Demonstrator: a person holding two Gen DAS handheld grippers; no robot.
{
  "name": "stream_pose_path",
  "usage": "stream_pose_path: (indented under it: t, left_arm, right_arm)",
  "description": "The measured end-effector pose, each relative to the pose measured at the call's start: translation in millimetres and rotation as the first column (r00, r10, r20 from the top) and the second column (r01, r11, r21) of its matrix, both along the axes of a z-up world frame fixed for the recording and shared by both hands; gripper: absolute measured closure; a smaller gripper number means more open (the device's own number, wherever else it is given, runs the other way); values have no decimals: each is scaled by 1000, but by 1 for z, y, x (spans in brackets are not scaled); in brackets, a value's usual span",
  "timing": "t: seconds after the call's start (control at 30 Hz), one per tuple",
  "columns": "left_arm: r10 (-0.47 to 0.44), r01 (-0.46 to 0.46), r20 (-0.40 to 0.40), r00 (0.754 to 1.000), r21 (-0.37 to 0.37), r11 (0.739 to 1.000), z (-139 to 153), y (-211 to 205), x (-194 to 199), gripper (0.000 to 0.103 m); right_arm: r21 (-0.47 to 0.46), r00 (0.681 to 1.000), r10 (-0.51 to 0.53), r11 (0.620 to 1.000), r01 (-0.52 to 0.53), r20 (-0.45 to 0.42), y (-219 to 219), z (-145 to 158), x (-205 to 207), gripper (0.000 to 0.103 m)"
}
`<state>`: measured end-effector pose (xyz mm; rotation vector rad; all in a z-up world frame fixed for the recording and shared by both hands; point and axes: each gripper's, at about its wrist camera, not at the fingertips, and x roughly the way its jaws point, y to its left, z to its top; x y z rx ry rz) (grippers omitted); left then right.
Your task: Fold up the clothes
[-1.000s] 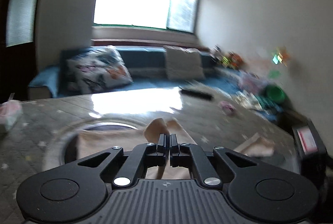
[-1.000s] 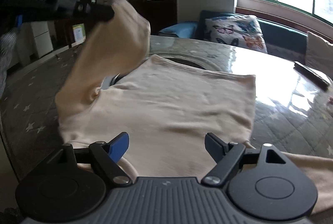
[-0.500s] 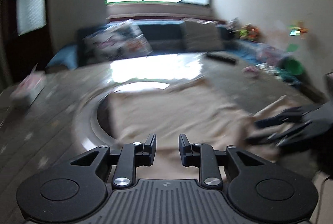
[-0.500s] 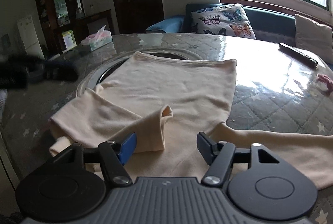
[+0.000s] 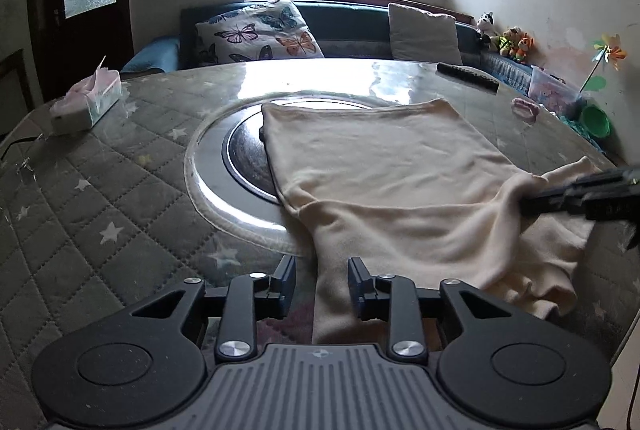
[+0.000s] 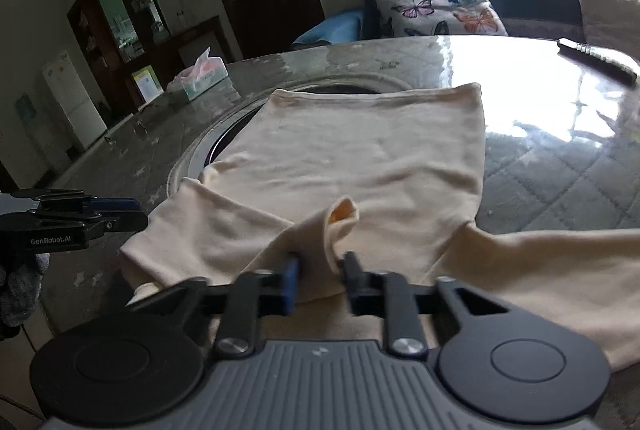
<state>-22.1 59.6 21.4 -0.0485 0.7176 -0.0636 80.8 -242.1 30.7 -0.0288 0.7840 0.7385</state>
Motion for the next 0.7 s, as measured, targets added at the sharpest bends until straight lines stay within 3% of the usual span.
stream_pose_path:
  t: [0.17,0.23,0.27,0.33,0.43,0.47,0.63,0.7]
  left_arm:
    - [2,-1,-17,1000,11,1000,-5,2,-1,72]
    - [-3,4,-16,1000,23,1000,-5,2,-1,72]
    - [-5,5,-9,1000,24,1000,-3,3,-2,72]
    - [-5,5,10,1000,24,1000,3,4,-1,72]
    - [-15,14,30,999,34,999,12,2,7,72]
    - [-20,19,32,999,36,999,13,0,11,72]
    - [-33,33,13,999,34,999,7,-7,34,72]
    - [-38,37,9,999,36,999,5,-10,40,72]
  right_arm:
    - [-47,997,-7,999,11,82,-3,26,-11,95]
    - [-120,998,-23,992,30,57,-3,21,-8,92]
    - [-137,999,-18,990,22,31,-5,16,-6,86]
    - [-154,1000,-21,988,22,7,-11,11,-6,84]
    - [-83,999,-33,996,32,-12,-23,18,-2,73]
    - [-49,999,-40,998,39,-15,-26,21,0,64]
    - [-14,996,-92,996,92,-20,-20,16,22,66]
    - [-34,995,-88,996,87,-43,-13,6,30,74]
